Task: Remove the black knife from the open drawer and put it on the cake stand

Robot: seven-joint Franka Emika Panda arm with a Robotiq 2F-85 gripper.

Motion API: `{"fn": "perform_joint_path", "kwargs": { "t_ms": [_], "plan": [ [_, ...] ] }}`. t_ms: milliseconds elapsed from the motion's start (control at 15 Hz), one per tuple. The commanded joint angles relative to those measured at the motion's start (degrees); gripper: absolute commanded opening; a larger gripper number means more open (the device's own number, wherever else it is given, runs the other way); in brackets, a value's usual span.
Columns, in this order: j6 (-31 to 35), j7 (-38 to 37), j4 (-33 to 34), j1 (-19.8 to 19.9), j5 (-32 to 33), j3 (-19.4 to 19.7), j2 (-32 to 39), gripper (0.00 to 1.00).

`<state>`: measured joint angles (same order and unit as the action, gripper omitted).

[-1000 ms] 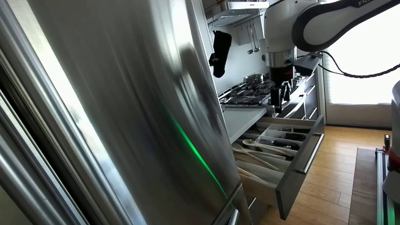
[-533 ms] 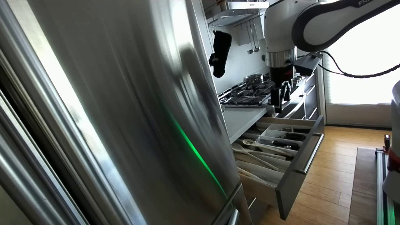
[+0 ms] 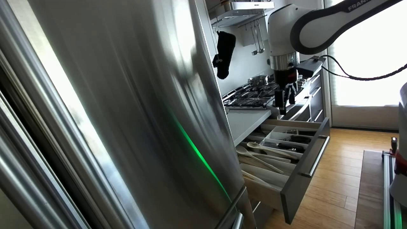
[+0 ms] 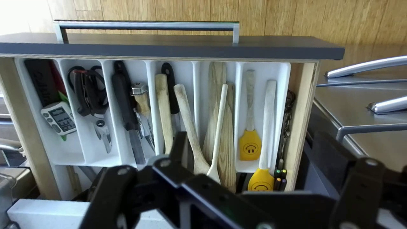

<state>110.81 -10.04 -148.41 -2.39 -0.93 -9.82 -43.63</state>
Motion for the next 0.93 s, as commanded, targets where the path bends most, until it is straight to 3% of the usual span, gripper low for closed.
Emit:
{"fn": "perform_joint_path", "kwargs": {
  "t_ms": [0, 533, 867],
  "plan": [
    [5.21, 3.75, -0.86, 2.32, 2.64, 4.39, 4.89, 1.00],
    [22.74, 13.14, -1.40, 7.27, 10.71, 11.43, 20.28, 1.00],
    [28.75, 17.67, -0.09, 8.17, 10.30, 14.64, 30.49, 1.00]
  ]
}}
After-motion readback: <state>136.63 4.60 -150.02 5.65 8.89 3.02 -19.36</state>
